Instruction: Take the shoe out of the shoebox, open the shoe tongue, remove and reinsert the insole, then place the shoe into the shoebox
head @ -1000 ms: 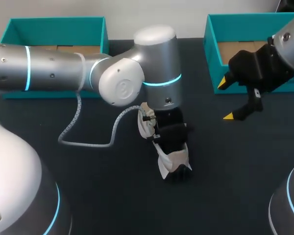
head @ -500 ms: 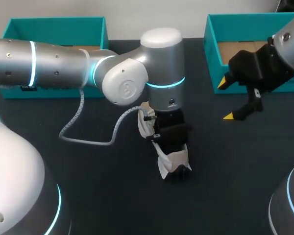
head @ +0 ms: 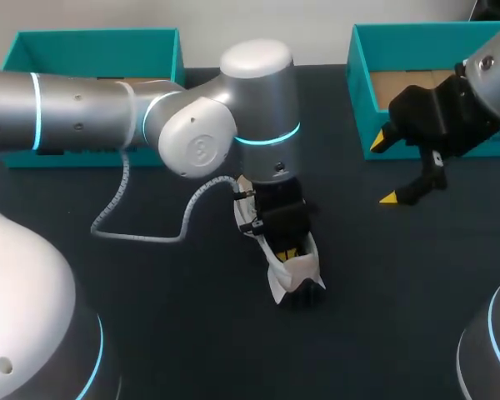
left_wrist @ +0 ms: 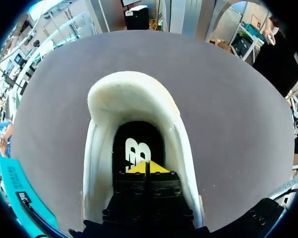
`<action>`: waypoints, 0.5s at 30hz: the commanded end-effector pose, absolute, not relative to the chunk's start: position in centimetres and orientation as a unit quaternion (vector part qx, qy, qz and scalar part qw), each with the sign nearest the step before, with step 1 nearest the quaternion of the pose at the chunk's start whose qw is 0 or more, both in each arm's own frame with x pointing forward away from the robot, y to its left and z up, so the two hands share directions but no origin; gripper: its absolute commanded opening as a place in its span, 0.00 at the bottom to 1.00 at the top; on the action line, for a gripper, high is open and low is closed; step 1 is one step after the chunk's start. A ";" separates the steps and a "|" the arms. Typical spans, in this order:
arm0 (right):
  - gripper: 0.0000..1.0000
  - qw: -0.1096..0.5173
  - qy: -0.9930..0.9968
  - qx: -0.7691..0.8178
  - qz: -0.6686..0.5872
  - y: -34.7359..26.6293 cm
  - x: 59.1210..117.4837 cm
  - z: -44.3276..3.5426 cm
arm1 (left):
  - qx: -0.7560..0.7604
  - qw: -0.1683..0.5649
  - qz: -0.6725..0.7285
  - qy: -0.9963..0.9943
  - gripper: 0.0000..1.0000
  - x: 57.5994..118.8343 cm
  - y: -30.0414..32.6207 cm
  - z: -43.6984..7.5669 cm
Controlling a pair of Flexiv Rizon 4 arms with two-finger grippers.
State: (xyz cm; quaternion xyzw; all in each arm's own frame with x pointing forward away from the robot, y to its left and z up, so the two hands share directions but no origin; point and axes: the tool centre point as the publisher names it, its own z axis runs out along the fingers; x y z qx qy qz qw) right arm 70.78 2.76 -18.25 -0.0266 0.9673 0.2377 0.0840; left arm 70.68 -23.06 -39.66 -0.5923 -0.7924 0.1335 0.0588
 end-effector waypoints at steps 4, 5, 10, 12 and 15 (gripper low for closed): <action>1.00 0.084 0.968 -0.026 0.236 2.9 70.9 -18.4 | -0.594 0.024 0.116 -0.796 0.00 70.5 -22.3 -37.6; 1.00 0.084 0.968 -0.026 0.236 2.9 70.9 -18.4 | -0.593 0.021 0.114 -0.797 0.00 70.5 -22.3 -37.4; 1.00 0.084 0.968 -0.026 0.236 2.9 70.9 -18.4 | -0.581 -0.024 0.079 -0.809 0.00 71.1 -22.3 -36.2; 1.00 0.084 0.968 -0.026 0.236 2.9 70.9 -18.4 | -0.577 -0.036 0.065 -0.814 0.00 71.5 -22.4 -36.1; 1.00 0.084 0.968 -0.026 0.236 2.9 70.9 -18.4 | -0.567 -0.055 0.047 -0.820 0.00 72.0 -22.5 -36.0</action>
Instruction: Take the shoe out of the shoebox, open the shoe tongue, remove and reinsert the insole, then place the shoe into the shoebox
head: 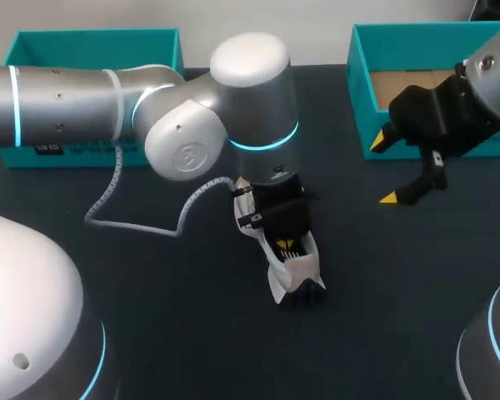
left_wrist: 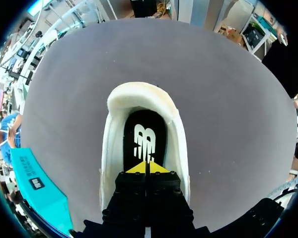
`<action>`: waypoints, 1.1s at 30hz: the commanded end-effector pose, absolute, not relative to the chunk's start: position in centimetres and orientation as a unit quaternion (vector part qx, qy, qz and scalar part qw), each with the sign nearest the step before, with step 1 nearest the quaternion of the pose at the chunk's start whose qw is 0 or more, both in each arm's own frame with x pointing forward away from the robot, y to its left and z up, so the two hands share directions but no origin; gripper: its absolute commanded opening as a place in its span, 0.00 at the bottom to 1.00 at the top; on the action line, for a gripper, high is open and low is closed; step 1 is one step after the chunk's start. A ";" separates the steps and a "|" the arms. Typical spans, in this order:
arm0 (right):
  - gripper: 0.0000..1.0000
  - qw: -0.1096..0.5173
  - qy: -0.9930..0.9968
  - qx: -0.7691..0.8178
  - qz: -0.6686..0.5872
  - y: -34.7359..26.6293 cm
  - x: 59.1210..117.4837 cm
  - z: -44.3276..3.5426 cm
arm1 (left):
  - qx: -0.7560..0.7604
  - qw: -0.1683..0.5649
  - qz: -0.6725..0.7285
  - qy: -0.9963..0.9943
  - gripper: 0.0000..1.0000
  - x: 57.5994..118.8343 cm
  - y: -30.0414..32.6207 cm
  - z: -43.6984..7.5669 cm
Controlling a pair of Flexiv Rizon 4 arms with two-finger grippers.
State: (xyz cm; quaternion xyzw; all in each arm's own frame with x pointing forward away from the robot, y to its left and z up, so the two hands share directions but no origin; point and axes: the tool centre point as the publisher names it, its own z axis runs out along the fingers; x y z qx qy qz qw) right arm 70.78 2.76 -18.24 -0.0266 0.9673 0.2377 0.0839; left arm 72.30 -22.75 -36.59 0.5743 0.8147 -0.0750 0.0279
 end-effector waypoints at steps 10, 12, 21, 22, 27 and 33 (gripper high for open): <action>1.00 0.084 0.968 -0.026 0.236 2.9 70.9 -18.4 | 0.535 0.114 -0.010 0.837 0.22 74.2 -22.8 -35.1; 1.00 0.084 0.968 -0.026 0.236 2.9 70.9 -18.4 | 0.535 0.111 -0.008 0.837 0.31 74.5 -22.8 -35.3; 1.00 0.084 0.968 -0.026 0.236 2.9 70.9 -18.4 | 0.533 0.099 -0.008 0.840 1.00 74.2 -22.0 -35.4; 1.00 0.084 0.968 -0.026 0.236 2.9 70.9 -18.4 | 0.533 0.098 -0.008 0.840 1.00 74.3 -22.0 -35.5; 1.00 0.084 0.968 -0.026 0.236 2.9 70.9 -18.4 | 0.536 0.095 -0.005 0.839 1.00 74.1 -21.8 -35.4; 1.00 0.084 0.968 -0.026 0.236 2.9 70.9 -18.4 | 0.539 0.097 -0.011 0.837 1.00 74.1 -21.8 -35.0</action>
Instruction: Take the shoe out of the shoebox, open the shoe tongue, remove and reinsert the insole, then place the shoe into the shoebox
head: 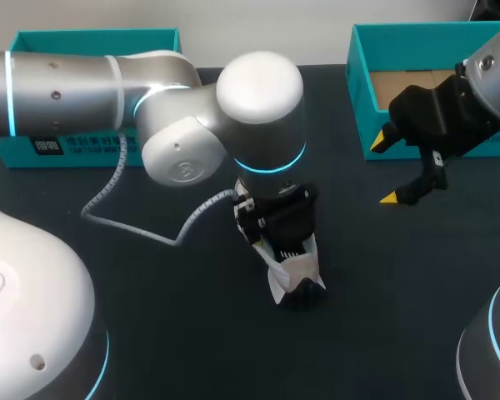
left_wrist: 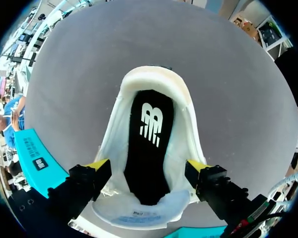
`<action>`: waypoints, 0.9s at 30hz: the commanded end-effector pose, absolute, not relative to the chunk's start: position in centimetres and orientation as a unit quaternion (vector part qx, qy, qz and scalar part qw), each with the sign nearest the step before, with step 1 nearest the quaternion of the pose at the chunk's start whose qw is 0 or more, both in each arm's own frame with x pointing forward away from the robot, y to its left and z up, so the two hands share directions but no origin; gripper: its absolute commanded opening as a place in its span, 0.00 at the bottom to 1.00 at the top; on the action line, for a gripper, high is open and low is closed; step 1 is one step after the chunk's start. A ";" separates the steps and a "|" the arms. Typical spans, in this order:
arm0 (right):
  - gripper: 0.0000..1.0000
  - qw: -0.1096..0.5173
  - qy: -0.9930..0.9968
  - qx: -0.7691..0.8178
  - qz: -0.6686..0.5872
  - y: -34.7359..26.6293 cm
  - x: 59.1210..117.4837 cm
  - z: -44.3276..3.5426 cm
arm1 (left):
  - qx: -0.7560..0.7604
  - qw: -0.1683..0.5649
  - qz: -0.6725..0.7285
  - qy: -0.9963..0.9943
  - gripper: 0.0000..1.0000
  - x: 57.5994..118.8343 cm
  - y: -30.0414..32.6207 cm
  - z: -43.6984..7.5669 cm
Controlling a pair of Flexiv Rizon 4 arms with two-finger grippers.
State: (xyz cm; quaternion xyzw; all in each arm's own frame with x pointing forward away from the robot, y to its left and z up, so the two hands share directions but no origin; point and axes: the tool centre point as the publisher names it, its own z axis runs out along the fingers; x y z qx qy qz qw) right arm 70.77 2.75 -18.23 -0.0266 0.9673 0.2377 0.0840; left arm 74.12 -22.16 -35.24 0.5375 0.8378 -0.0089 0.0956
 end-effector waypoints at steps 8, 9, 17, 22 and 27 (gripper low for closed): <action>1.00 0.084 0.968 -0.026 0.236 2.9 70.9 -18.4 | 0.545 0.098 -0.017 0.832 1.00 74.1 -21.4 -33.5; 1.00 0.084 0.968 -0.026 0.236 2.9 70.9 -18.4 | 0.545 0.100 -0.017 0.832 1.00 73.9 -21.3 -33.3; 1.00 0.084 0.968 -0.026 0.236 2.9 70.9 -18.4 | 0.544 0.102 -0.019 0.833 1.00 74.3 -20.9 -32.6; 1.00 0.084 0.968 -0.026 0.236 2.9 70.9 -18.4 | 0.544 0.106 -0.026 0.832 1.00 74.2 -20.8 -31.5; 1.00 0.084 0.968 -0.026 0.236 2.9 70.9 -18.4 | 0.545 0.109 -0.034 0.830 1.00 74.2 -20.8 -30.6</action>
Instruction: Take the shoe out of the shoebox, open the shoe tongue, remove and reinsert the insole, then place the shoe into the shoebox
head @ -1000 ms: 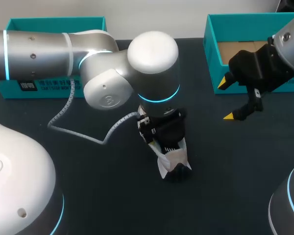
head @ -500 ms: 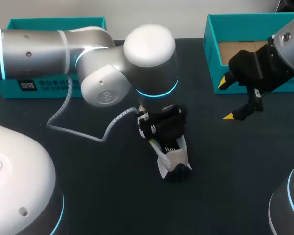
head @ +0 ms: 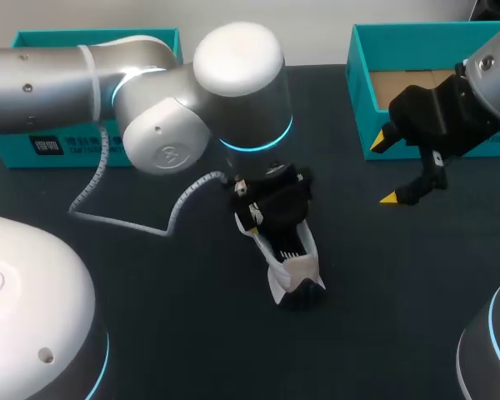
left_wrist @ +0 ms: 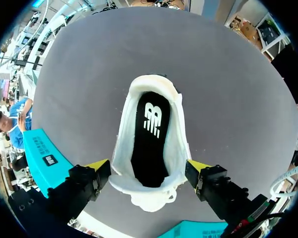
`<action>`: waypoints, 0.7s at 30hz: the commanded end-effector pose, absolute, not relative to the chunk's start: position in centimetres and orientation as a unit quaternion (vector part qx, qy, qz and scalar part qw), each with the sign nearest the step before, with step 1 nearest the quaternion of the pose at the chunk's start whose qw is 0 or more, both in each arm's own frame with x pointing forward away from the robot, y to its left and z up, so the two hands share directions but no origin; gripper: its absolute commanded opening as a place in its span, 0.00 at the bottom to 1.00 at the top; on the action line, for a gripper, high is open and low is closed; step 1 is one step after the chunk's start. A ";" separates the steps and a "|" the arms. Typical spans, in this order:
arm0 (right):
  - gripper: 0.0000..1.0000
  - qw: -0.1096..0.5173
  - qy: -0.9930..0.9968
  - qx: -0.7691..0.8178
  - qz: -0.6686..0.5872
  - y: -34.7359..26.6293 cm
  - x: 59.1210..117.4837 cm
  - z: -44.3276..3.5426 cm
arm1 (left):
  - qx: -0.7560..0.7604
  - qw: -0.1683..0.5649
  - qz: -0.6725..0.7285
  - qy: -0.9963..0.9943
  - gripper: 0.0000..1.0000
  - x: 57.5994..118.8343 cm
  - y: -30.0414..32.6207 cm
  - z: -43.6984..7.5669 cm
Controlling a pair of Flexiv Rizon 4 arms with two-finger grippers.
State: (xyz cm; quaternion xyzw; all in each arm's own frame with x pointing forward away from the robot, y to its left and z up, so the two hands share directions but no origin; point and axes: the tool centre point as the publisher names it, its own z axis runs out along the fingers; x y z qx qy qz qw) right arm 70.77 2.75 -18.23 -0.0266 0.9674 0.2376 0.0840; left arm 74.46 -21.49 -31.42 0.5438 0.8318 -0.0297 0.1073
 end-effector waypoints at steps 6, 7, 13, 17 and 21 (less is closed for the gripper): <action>1.00 0.084 0.968 -0.026 0.236 2.9 70.9 -18.4 | 0.545 0.119 -0.034 0.829 1.00 74.6 -20.5 -29.2; 1.00 0.084 0.968 -0.026 0.236 2.9 70.9 -18.4 | 0.545 0.119 -0.035 0.830 1.00 74.7 -20.4 -29.0; 1.00 0.084 0.968 -0.026 0.236 2.9 70.9 -18.4 | 0.546 0.120 -0.042 0.828 1.00 75.1 -19.6 -26.9; 1.00 0.084 0.968 -0.026 0.236 2.9 70.9 -18.4 | 0.545 0.118 -0.020 0.830 0.94 76.7 -19.4 -27.1; 1.00 0.084 0.968 -0.026 0.236 2.9 70.9 -18.4 | 0.543 0.107 -0.017 0.832 0.69 77.8 -19.6 -27.7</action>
